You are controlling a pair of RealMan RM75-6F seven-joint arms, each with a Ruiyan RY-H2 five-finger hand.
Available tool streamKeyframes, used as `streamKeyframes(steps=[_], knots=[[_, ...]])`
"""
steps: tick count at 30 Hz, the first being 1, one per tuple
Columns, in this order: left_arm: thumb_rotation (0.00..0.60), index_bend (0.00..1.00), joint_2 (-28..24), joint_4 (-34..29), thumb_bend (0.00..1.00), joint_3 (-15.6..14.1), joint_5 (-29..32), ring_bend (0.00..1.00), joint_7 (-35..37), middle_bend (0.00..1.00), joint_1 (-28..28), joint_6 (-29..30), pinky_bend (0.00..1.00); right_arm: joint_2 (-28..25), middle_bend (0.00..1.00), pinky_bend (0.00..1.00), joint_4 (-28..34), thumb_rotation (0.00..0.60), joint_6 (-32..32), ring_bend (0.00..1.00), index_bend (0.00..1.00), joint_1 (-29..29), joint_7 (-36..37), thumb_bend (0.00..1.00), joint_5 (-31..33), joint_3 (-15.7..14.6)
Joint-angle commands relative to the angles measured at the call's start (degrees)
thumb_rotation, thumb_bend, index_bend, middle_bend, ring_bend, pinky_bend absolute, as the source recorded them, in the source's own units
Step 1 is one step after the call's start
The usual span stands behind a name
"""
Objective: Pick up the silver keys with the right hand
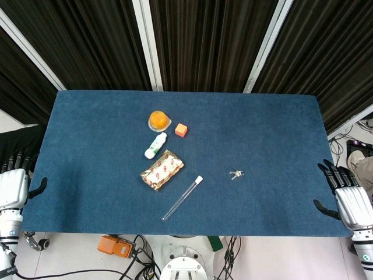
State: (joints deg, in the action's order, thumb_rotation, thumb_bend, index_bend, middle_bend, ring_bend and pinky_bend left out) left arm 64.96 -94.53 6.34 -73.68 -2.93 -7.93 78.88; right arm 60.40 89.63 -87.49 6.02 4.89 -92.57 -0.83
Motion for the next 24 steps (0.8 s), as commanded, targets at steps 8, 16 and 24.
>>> streamKeyframes(steps=[8, 16, 24], knots=[[0.6, 0.18, 0.04, -0.04, 0.32, -0.15, -0.41, 0.04, -0.18, 0.04, 0.12, 0.36, 0.15, 0.1, 0.11, 0.16, -0.14, 0.6, 1.11, 0.19, 0.14, 0.23, 0.16, 0.37, -0.15, 0.22], [0.6, 0.18, 0.04, -0.16, 0.32, 0.02, -0.13, 0.04, 0.2, 0.04, 0.08, 0.2, 0.15, 0.4, 0.11, 0.16, -0.34, 0.6, 1.24, 0.19, 0.16, 0.22, -0.02, 0.37, -0.59, 0.35], [0.6, 0.18, -0.07, -0.68, 0.32, 0.2, 0.2, 0.04, 0.74, 0.04, 0.14, 0.14, 0.15, 3.75, 0.11, 0.16, -4.33, 0.6, 9.6, 0.19, 0.24, 6.4, 1.85, 0.37, -1.83, 1.34]])
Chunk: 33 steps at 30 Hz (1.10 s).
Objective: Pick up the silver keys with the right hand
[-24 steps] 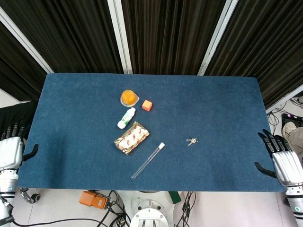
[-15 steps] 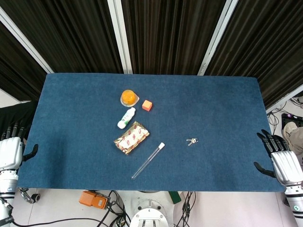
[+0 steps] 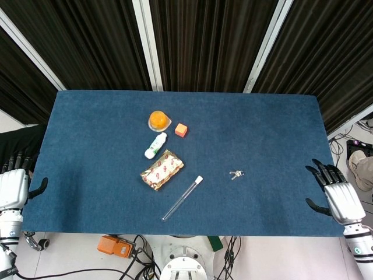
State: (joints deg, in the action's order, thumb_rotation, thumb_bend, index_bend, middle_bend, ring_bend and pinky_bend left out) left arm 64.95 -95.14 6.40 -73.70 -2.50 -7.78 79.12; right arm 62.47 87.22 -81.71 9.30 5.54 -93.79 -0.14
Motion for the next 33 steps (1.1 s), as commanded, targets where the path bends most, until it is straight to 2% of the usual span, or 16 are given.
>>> streamKeyframes(steps=[1, 8, 15, 22, 29, 33], knots=[[0.6, 0.18, -0.16, -0.02, 0.32, 0.18, 0.3, 0.04, 0.4, 0.04, -0.03, -0.19, 0.15, 2.25, 0.11, 0.16, -2.55, 0.6, 5.75, 0.19, 0.25, 4.7, 1.47, 0.37, -0.65, 1.08], [0.6, 0.18, -0.5, -0.1, 0.32, 0.25, 0.79, 0.04, 0.65, 0.04, -0.09, -0.66, 0.15, 6.65, 0.11, 0.16, -6.57, 0.6, 15.41, 0.19, 0.3, 13.01, 4.51, 0.37, 0.67, 3.79], [0.6, 0.18, -0.69, -0.13, 0.32, 0.35, 1.05, 0.04, 0.84, 0.04, 0.02, -0.58, 0.15, 13.08, 0.11, 0.16, -11.52, 0.6, 24.31, 0.19, 0.36, 19.85, 4.01, 0.37, 1.74, 4.2], [0.6, 0.18, -0.76, -0.07, 0.32, 0.38, 1.19, 0.04, 0.86, 0.04, 0.06, -0.6, 0.15, 17.26, 0.11, 0.16, -14.49, 0.6, 28.46, 0.19, 0.45, 24.22, 5.68, 0.37, 1.96, 4.21], [0.6, 0.18, -0.9, -0.04, 0.32, 0.37, 1.19, 0.04, 1.14, 0.04, 0.14, -0.58, 0.15, 19.49, 0.11, 0.18, -17.11, 0.6, 29.93, 0.19, 0.48, 26.32, 4.6, 0.37, 3.09, 4.1], [0.6, 0.18, -0.93, -0.04, 0.32, 0.38, 1.21, 0.04, 1.22, 0.04, 0.14, -0.63, 0.15, 20.02, 0.11, 0.18, -17.95, 0.6, 29.98, 0.19, 0.49, 26.45, 3.79, 0.41, 3.6, 3.48]])
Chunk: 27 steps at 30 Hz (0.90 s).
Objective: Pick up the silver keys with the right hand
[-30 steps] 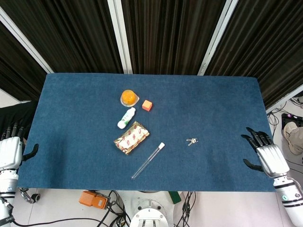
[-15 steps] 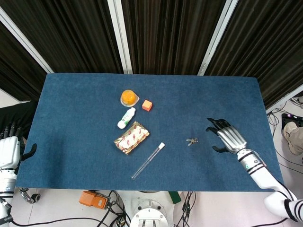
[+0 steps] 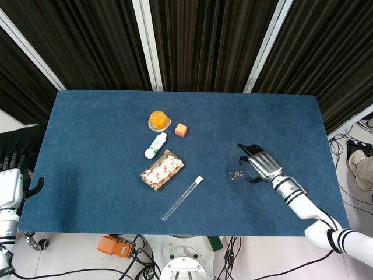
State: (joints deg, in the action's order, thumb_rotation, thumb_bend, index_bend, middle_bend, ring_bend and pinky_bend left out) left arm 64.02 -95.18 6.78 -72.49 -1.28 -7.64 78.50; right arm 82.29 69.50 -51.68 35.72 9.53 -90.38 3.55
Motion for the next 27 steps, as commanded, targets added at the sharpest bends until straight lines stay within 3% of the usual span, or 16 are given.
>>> streamKeyframes(steps=[1, 8, 27], knots=[[0.6, 0.18, -0.01, -0.01, 0.32, 0.0, 0.03, 0.04, 0.01, 0.04, 0.0, -0.04, 0.15, 0.32, 0.11, 0.18, -0.46, 0.6, -0.1, 0.19, 0.49, 0.03, -0.28, 0.42, 0.3, -0.32], [0.6, 0.18, 0.0, -0.06, 0.32, 0.04, 0.14, 0.04, -0.06, 0.04, -0.03, -0.08, 0.15, 1.79, 0.11, 0.19, -2.5, 0.6, 1.26, 0.19, 0.5, 1.31, -0.72, 0.5, 0.86, -1.06], [0.6, 0.18, -0.21, -0.12, 0.32, 0.13, 0.67, 0.04, -0.04, 0.04, 0.03, -0.29, 0.15, 3.77, 0.11, 0.19, -4.88, 0.6, 1.38, 0.19, 0.53, 2.02, -0.52, 0.5, 1.66, -2.92]])
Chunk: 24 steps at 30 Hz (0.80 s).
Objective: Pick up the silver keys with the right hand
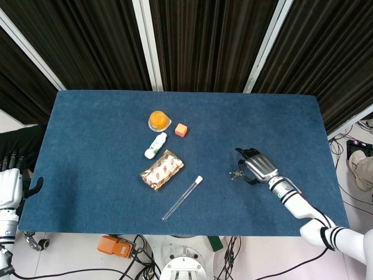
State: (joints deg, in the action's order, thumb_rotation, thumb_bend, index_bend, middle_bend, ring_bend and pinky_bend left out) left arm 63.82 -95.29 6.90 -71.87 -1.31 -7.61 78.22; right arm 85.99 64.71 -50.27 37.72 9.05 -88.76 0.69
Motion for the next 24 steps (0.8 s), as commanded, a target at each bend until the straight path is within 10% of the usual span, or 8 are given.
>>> streamKeyframes(steps=[1, 24], knots=[[0.6, 0.18, -0.02, -0.02, 0.32, 0.03, 0.1, 0.04, -0.02, 0.04, 0.01, -0.03, 0.15, 0.14, 0.11, 0.19, -0.18, 0.6, 0.01, 0.19, 0.54, 0.07, -0.07, 0.5, 0.07, -0.11], [0.6, 0.18, -0.32, -0.26, 0.32, 0.45, 1.33, 0.04, 0.27, 0.04, 0.14, -0.25, 0.15, 1.55, 0.11, 0.2, -1.81, 0.6, -0.14, 0.2, 0.61, 0.9, -0.19, 0.5, 0.49, -0.81]])
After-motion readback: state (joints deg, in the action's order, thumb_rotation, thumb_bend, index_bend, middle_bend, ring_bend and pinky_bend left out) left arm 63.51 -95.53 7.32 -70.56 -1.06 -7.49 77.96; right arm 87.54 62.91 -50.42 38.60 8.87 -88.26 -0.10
